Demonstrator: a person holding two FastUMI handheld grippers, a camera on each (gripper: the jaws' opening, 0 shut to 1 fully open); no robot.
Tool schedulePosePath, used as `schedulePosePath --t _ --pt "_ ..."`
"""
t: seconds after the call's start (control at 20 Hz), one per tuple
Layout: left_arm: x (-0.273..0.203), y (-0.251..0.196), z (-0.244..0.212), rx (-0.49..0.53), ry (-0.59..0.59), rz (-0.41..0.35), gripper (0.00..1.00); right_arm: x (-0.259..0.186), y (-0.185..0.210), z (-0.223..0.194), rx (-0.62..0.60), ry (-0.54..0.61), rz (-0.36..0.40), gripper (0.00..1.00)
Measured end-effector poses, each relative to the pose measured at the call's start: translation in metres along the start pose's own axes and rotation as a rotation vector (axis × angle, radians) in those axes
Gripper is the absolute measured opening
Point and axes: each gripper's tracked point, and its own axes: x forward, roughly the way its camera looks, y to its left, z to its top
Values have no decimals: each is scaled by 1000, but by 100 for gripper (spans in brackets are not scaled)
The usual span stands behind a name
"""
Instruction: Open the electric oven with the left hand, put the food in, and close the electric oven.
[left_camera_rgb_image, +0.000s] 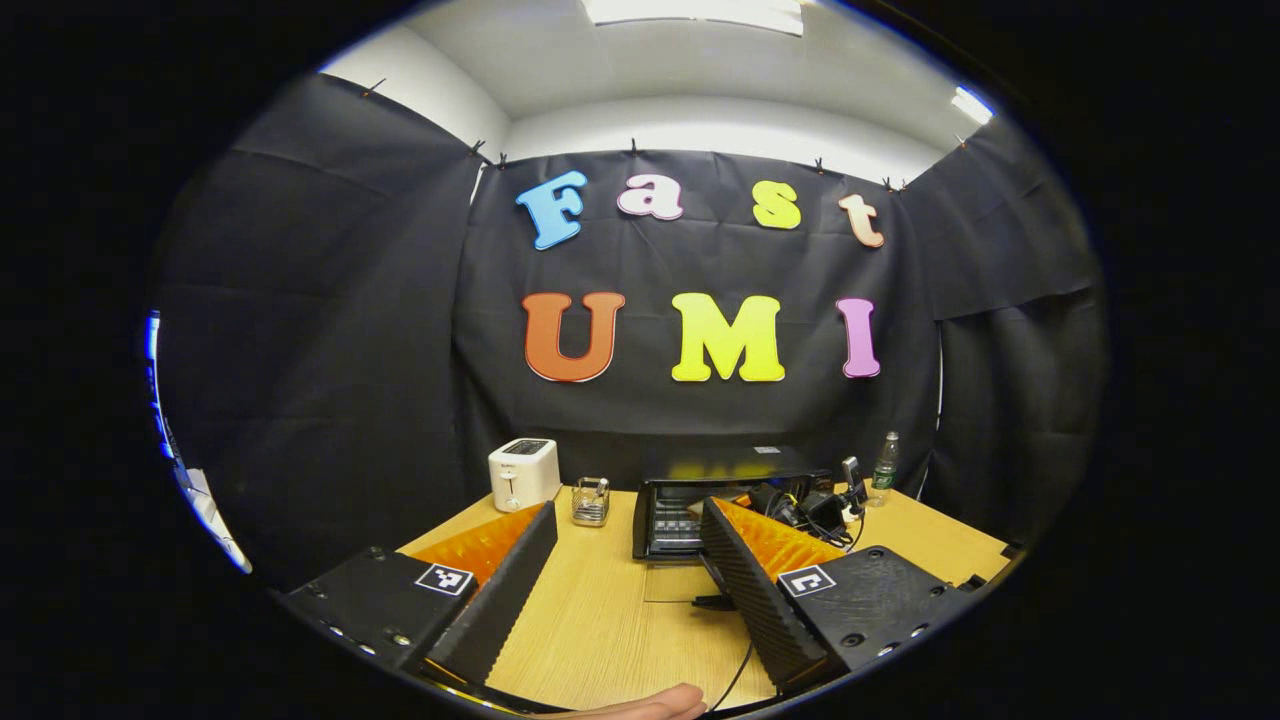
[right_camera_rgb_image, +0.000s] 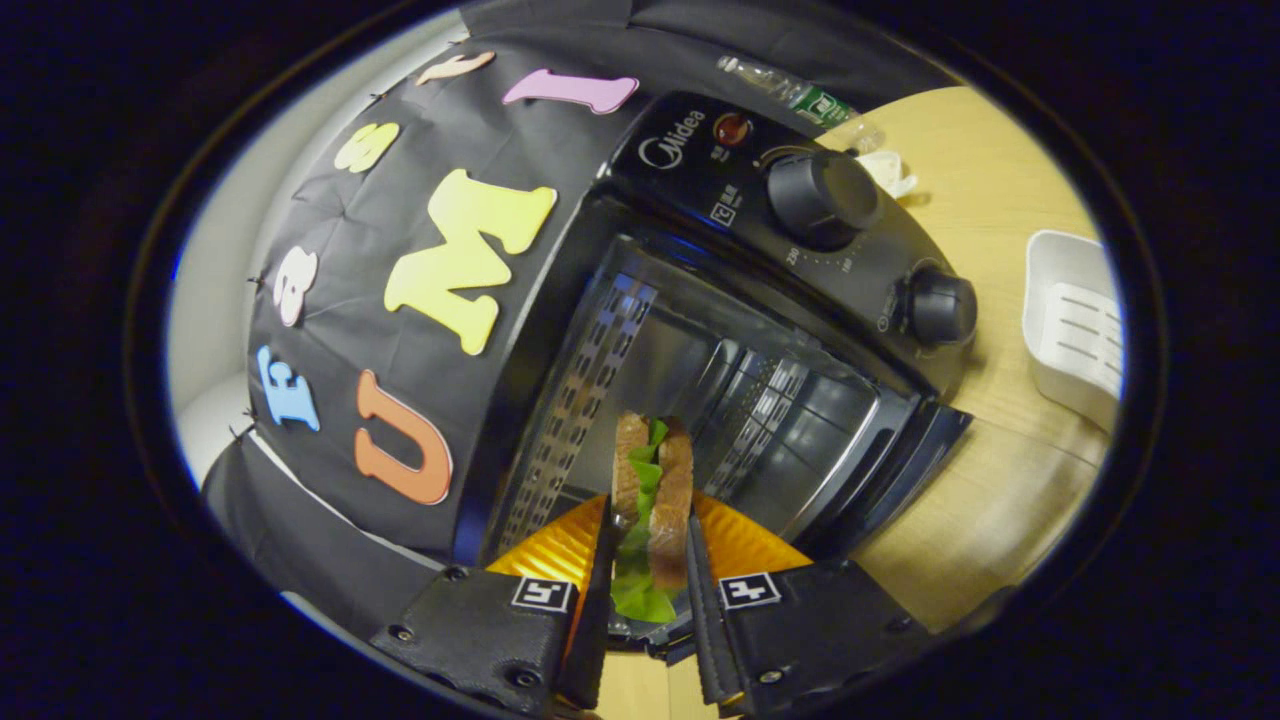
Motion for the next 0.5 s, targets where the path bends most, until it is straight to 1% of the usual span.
schedulePosePath --t 0.1,0.15,0.2,0.25,0.4,0.45,0.5 --pt "2 -2 -2 4 7 1 95 10 3 0 2 -3 6 37" --pt "3 -2 -2 8 6 -2 95 13 0 0 -25 -16 -1 36" --pt "4 -4 -3 9 9 -5 95 16 2 -1 -42 -20 -1 40" --pt "4 -7 -4 9 11 -15 95 17 1 -4 -61 -17 -4 36" --pt "8 -13 -11 15 22 -30 95 18 2 -5 -111 -18 -18 40" --pt "8 -15 -12 18 24 -32 95 18 2 -6 -129 -12 -23 43" --pt "8 -15 -13 17 27 -33 95 18 3 -6 -150 -8 -26 42"
